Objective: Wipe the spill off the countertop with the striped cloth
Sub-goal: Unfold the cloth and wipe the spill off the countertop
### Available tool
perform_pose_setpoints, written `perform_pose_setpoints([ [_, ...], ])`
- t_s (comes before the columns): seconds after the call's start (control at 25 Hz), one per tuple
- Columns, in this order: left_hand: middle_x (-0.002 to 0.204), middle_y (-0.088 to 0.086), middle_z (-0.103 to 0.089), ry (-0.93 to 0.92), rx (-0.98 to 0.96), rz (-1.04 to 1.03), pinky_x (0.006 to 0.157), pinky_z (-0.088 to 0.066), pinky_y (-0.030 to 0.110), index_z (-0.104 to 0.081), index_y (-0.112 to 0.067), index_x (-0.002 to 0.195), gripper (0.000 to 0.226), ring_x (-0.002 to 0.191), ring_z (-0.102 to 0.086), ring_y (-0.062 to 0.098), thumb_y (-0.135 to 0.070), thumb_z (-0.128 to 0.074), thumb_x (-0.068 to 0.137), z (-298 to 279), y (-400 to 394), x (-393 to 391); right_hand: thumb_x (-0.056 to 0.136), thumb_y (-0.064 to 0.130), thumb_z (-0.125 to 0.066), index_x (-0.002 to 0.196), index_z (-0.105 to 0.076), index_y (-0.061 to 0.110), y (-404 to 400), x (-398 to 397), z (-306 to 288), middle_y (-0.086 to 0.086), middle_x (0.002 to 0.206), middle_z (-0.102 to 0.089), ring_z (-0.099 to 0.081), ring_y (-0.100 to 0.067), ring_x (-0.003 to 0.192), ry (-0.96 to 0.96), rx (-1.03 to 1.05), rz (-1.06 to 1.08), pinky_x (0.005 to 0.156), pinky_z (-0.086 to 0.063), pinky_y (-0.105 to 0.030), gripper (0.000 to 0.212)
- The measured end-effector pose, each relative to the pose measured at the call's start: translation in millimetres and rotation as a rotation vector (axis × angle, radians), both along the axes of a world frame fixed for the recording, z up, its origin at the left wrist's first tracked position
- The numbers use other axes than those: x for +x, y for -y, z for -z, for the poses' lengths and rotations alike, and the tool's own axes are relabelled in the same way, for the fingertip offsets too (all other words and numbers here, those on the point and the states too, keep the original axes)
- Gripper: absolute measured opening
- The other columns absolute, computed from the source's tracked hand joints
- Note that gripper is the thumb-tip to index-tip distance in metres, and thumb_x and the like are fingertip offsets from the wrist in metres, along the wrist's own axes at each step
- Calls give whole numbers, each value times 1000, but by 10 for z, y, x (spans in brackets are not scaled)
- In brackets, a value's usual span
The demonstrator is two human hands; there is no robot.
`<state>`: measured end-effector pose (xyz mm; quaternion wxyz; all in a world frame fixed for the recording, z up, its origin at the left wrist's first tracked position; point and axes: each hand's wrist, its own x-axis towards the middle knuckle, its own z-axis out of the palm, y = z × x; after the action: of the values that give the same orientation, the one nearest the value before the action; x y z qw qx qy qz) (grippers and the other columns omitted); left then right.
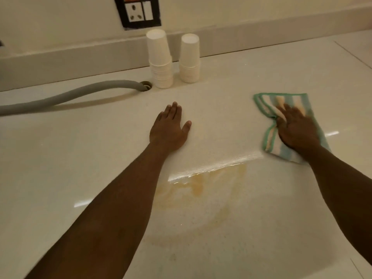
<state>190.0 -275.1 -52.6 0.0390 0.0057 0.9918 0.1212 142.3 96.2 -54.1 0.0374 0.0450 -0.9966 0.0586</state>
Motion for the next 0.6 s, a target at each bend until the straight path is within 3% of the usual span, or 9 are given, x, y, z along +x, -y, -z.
perform_pose_setpoints([
  [0.08,164,3,-1,-26,-20,-4,122,-4,34,-5,-14,154,70,150,0,16,-52,-18,98,54,1,2,98,41,-19,151,-25,26,-59,-84,37,-5,160,-25,-25,-30,145,60,-1,117,115,-12,-54,56],
  [0.16,164,3,-2,-40,-30,-10,122,-4,34,-5,-15,154,70,150,-1,16,-53,-17,97,65,15,2,101,36,-24,153,-15,28,226,-117,17,-4,162,-18,-20,-30,147,69,3,80,115,-12,-55,54],
  [0.32,164,2,-4,-60,-50,2,121,-7,35,-7,-15,154,70,150,-4,17,-54,-19,97,71,2,-22,102,37,-28,153,-16,29,864,346,-37,-1,161,-19,-19,-26,147,95,-41,-249,117,-18,-49,53],
  [0.44,164,3,-5,-58,-62,0,121,-8,37,-8,-14,154,71,150,-5,18,-55,-18,97,94,30,-32,100,48,-15,152,-14,38,638,962,-49,9,160,-18,-15,-13,147,134,-54,-469,118,-10,-38,53],
  [0.52,164,3,-4,-56,-67,2,121,-8,37,-8,-14,154,72,150,-5,18,-55,-17,96,106,47,-44,100,46,-16,152,-20,35,119,894,-67,5,158,-25,-23,-18,146,59,-17,-375,119,-10,-41,53],
  [0.6,164,3,-4,-64,-75,-1,121,-8,37,-8,-15,154,72,150,-5,17,-56,-16,96,131,40,-37,101,40,-22,151,-24,29,-339,592,-96,-2,158,-27,-27,-25,145,44,-14,-62,119,-13,-49,51],
])
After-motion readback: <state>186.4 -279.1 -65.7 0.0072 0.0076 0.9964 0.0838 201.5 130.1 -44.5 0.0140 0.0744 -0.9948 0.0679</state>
